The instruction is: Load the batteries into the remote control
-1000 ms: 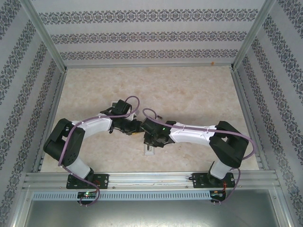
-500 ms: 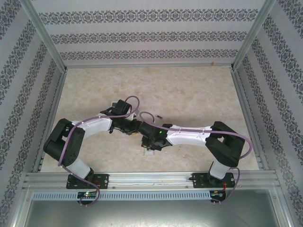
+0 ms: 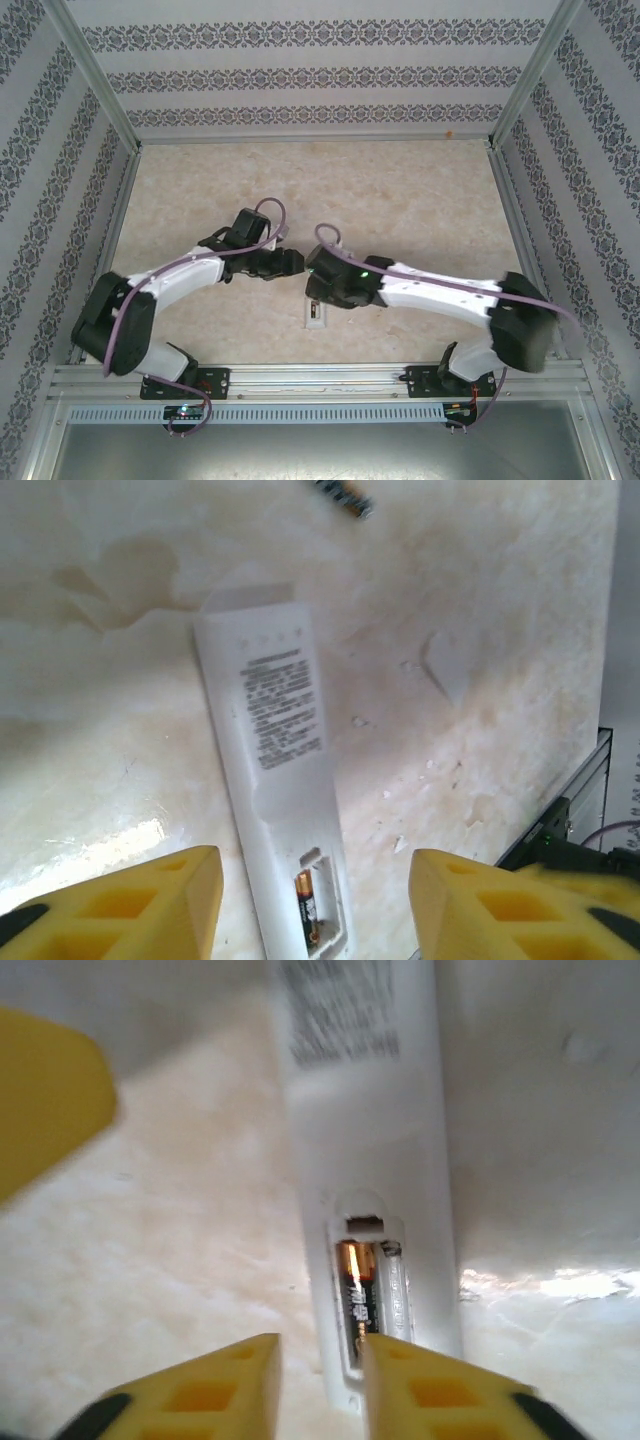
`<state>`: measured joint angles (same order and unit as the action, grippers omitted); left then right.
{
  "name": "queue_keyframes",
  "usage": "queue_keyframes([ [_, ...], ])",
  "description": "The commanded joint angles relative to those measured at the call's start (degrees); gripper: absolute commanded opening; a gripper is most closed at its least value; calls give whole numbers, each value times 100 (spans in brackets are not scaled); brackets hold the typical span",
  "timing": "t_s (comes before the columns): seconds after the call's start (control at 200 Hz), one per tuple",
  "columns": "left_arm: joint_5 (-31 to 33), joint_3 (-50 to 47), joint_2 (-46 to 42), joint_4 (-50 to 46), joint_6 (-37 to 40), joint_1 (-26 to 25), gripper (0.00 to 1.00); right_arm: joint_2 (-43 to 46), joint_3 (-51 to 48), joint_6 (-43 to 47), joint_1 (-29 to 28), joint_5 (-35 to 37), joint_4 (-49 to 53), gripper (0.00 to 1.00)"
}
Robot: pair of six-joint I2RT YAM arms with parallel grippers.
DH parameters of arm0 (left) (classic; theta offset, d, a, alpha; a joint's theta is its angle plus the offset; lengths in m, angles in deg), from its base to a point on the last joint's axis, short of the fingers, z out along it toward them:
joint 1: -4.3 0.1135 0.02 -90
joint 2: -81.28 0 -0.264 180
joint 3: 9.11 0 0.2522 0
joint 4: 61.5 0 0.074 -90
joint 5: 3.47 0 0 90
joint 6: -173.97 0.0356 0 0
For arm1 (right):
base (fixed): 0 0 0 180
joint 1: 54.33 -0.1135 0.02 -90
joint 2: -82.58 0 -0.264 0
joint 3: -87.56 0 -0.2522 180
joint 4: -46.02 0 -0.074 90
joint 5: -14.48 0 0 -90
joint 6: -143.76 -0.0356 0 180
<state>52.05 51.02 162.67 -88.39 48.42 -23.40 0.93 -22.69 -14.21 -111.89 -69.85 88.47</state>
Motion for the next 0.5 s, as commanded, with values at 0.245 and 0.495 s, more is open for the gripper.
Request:
queue_keyframes([
  [0.245,1800,125,-2323,-824,412,-35,78,-173,498,3252,2044,-27,1407,58],
  [0.495,2064,309,-2542,-1219,757,-37,87,-2684,2823,5298,2369,-484,2507,53],
])
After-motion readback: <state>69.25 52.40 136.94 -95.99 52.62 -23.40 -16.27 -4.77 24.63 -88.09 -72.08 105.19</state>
